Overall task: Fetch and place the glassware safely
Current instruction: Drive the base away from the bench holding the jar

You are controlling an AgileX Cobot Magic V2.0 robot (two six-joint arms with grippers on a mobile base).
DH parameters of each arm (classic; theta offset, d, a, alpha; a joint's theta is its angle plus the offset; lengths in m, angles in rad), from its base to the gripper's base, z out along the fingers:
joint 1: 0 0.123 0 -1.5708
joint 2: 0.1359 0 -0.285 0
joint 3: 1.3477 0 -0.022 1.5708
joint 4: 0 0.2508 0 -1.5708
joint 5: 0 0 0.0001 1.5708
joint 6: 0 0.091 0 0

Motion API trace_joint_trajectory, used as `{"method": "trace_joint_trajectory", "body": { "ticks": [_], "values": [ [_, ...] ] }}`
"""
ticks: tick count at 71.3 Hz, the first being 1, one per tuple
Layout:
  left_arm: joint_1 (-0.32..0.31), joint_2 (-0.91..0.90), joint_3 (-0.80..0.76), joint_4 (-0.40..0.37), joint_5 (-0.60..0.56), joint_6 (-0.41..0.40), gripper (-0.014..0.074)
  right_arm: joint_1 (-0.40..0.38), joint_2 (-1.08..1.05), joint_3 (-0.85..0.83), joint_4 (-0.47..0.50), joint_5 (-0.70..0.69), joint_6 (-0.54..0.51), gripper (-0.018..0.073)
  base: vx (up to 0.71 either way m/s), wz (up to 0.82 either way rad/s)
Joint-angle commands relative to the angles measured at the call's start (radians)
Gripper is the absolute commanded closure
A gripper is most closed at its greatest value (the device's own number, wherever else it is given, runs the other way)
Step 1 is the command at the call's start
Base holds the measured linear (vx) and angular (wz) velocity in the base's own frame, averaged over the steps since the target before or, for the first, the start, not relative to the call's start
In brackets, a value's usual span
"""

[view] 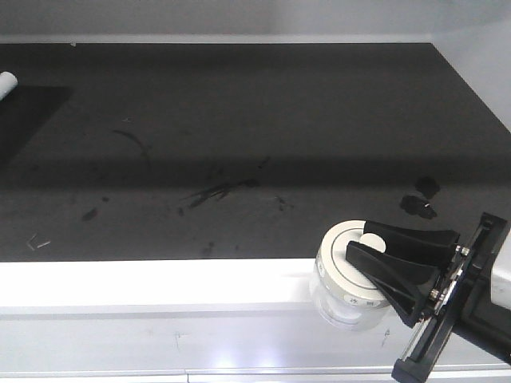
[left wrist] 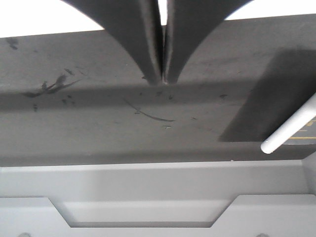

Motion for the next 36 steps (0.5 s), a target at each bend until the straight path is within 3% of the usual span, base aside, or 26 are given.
{"method": "trace_joint_trajectory", "body": {
  "ticks": [1, 20, 36],
  "values": [
    [-0.005, 0.01, -0.03, -0.009, -0.069, -0.008, 0.0603, -0.001, -0.011, -0.029, 0.054, -0.042, -0.002, 0.056, -0.02, 0.06],
    [-0.005, 0.01, -0.03, -0.009, -0.069, -0.008, 0.0603, -0.001, -0.011, -0.029, 0.054, -0.042, -0.002, 0.056, -0.05, 0.24],
    [-0.005, 0.01, -0.03, -0.009, -0.069, -0.008, 0.0603, -0.001, -0.011, -0.029, 0.054, -0.044, -0.002, 0.056, -0.07, 0.65]
  ]
}}
